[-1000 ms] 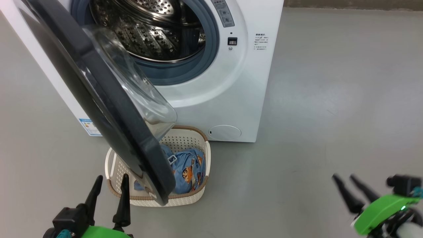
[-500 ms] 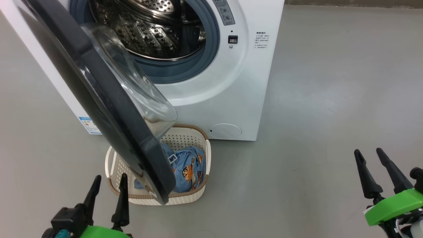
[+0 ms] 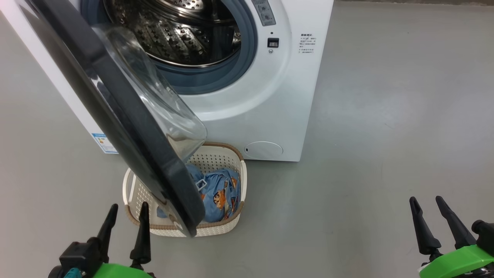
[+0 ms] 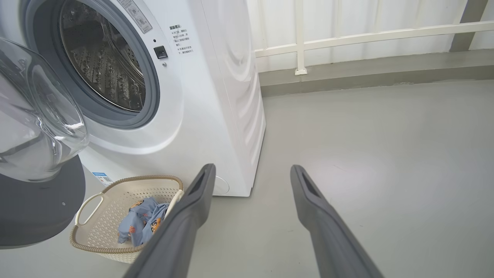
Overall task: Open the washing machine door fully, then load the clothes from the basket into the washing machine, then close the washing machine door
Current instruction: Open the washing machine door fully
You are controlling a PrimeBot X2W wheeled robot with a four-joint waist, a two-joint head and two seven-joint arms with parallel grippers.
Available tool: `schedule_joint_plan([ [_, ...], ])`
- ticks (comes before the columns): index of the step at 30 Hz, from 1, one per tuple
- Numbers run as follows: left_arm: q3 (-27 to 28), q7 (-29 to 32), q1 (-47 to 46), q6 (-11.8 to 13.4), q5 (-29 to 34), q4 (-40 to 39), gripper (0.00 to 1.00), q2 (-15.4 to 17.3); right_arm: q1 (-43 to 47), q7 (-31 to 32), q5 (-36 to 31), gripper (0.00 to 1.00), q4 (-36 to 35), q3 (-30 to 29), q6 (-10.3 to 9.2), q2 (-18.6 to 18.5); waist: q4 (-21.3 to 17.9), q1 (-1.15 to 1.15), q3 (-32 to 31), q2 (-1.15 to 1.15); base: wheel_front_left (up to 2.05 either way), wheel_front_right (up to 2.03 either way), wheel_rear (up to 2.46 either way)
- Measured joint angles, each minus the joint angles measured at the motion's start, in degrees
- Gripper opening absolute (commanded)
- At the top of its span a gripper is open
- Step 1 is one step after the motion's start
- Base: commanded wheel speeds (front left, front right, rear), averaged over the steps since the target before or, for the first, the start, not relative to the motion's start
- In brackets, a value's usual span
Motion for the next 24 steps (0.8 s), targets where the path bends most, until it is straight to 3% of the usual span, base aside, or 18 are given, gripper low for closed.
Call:
schedule_joint_plan([
  [8,0.10,0.00,-0.08,0.00,0.00,-0.01,1.00,-0.04,-0.01,0.00,-0.10,1.00,-0.03,-0.23,0.00,0.36,-0.12,0.00,0.31,0.00,0.00,0.00,0.00],
  [9,0.13,0.00,-0.08,0.00,0.00,-0.01,0.55,-0.04,-0.01,0.01,-0.10,1.00,-0.03,-0.25,0.00,0.36,-0.09,0.00,0.29,0.00,0.00,0.00,0.00],
  [10,0.27,0.00,-0.09,0.00,0.00,-0.01,0.38,-0.07,-0.01,0.00,-0.10,1.00,-0.03,-0.29,0.00,0.36,-0.06,0.00,0.25,0.00,0.00,0.00,0.00],
  [11,0.55,0.00,-0.14,0.00,-0.03,-0.05,0.05,-0.09,-0.01,0.01,-0.10,1.00,-0.02,-0.34,0.00,0.36,-0.01,0.00,0.19,0.00,0.00,0.00,0.00],
  [12,0.80,0.00,-0.24,0.00,-0.15,-0.13,0.00,-0.09,-0.01,0.00,-0.10,1.00,-0.01,-0.37,0.00,0.36,0.05,0.00,0.13,0.00,0.00,0.00,0.00],
  [19,6.06,0.00,-1.14,0.12,-0.53,-5.56,0.00,-0.26,0.01,0.00,-0.10,1.00,0.26,-0.43,0.00,0.36,0.17,0.00,-0.43,0.00,0.00,0.00,0.00],
  [24,7.95,-0.02,-3.88,3.34,-0.82,-16.13,0.00,-0.27,0.03,0.00,-0.10,1.00,0.42,-0.25,0.00,0.33,0.13,0.00,-0.61,0.00,0.00,0.00,0.00],
])
